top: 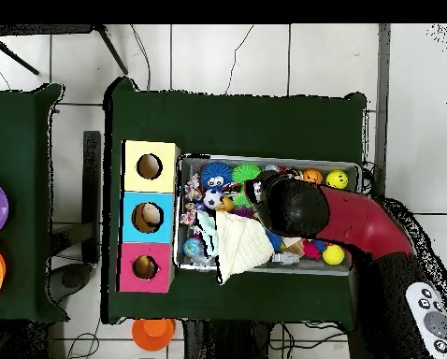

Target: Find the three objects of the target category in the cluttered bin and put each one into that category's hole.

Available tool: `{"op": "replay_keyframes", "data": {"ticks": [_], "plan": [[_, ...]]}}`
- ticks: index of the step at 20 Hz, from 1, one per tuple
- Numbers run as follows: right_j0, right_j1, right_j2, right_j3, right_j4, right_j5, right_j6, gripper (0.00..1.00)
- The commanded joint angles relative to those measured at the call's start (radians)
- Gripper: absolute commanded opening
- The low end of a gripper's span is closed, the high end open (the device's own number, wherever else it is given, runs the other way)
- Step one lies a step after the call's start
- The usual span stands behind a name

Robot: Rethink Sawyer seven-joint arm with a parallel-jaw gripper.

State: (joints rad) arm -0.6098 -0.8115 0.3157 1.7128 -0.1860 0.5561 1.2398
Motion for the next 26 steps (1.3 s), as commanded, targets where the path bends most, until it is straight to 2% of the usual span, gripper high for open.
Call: {"op": "replay_keyframes", "data": {"ticks": [1,8,19,20,26], "plan": [[0.008,0.06,0.047,-0.049,0.007,0.095,0.05,0.0],[0.054,0.098,0.023,-0.03,-0.009,0.059,0.093,0.0],[0.055,0.105,0.029,-0.005,0.009,0.03,0.098,0.0],[0.055,0.107,0.026,-0.012,0.008,0.037,0.095,1.0],[0.051,0.11,0.024,-0.015,0.004,0.041,0.088,1.0]]}}
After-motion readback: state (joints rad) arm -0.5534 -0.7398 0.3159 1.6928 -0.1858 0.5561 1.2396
